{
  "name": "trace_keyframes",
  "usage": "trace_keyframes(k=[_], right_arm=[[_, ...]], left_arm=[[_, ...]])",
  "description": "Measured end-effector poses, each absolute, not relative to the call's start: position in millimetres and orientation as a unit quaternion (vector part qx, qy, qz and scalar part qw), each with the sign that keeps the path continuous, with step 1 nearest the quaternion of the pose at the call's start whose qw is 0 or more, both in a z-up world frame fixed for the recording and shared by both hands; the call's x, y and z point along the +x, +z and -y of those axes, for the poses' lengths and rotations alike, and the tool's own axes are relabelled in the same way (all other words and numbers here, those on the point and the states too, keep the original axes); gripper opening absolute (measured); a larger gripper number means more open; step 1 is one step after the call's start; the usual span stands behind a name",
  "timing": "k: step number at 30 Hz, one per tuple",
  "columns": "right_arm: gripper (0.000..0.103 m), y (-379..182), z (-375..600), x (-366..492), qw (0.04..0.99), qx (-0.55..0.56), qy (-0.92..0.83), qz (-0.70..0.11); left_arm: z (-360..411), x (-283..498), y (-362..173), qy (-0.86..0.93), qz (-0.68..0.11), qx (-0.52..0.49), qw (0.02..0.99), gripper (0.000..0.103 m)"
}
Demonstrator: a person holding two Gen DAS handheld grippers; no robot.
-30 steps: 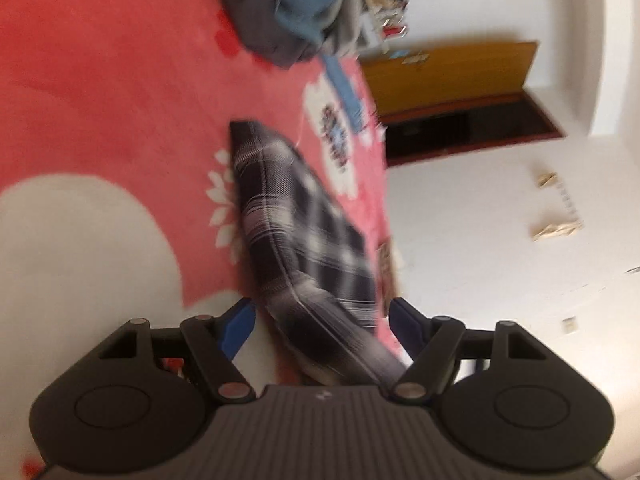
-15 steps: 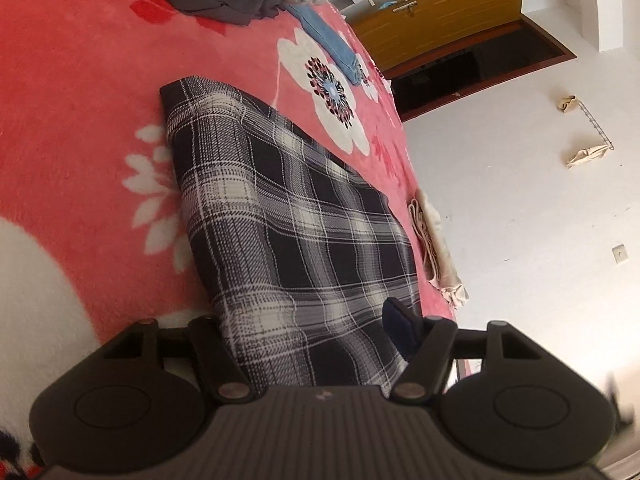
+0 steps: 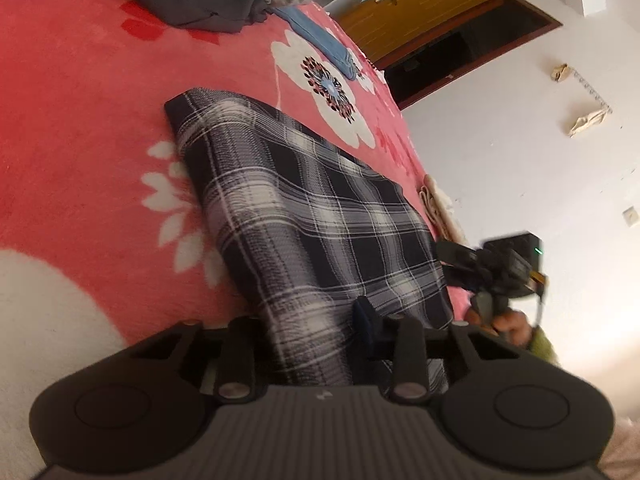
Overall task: Fold clothes
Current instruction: 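Lift the plaid bundle with both grippers and carry it toward the beige stack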
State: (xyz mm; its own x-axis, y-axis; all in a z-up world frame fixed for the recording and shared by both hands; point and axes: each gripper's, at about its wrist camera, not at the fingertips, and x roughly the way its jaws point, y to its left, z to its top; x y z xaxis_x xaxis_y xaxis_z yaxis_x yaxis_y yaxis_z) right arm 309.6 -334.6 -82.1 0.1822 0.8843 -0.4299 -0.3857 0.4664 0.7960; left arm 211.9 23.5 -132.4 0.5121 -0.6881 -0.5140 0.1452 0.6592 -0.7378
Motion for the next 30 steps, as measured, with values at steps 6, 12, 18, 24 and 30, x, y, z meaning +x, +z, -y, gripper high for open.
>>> trace_keyframes(k=[6, 12, 18, 24, 30], right_arm=[[0.067, -94, 303, 348, 0.664, 0.245, 0.524, -0.474], [0.045, -99, 269, 357, 0.665, 0.239, 0.542, -0.454], [0.037, -71, 264, 329, 0.723, 0.182, 0.519, -0.417], [0.036, -34, 271, 292, 0.755, 0.137, 0.514, -0.383], [0.036, 0, 289, 248, 0.786, 0.12, 0.497, -0.349]], left_arm=[[-31, 207, -137, -0.268, -0.412, -0.329, 0.807, 0.029], [-26, 200, -127, -0.256, -0.399, -0.308, 0.825, 0.025], [-17, 188, -104, -0.254, -0.383, -0.285, 0.841, 0.02], [-2, 173, -78, -0.256, -0.365, -0.264, 0.855, 0.02], [19, 155, -49, -0.283, -0.348, -0.245, 0.86, 0.02]])
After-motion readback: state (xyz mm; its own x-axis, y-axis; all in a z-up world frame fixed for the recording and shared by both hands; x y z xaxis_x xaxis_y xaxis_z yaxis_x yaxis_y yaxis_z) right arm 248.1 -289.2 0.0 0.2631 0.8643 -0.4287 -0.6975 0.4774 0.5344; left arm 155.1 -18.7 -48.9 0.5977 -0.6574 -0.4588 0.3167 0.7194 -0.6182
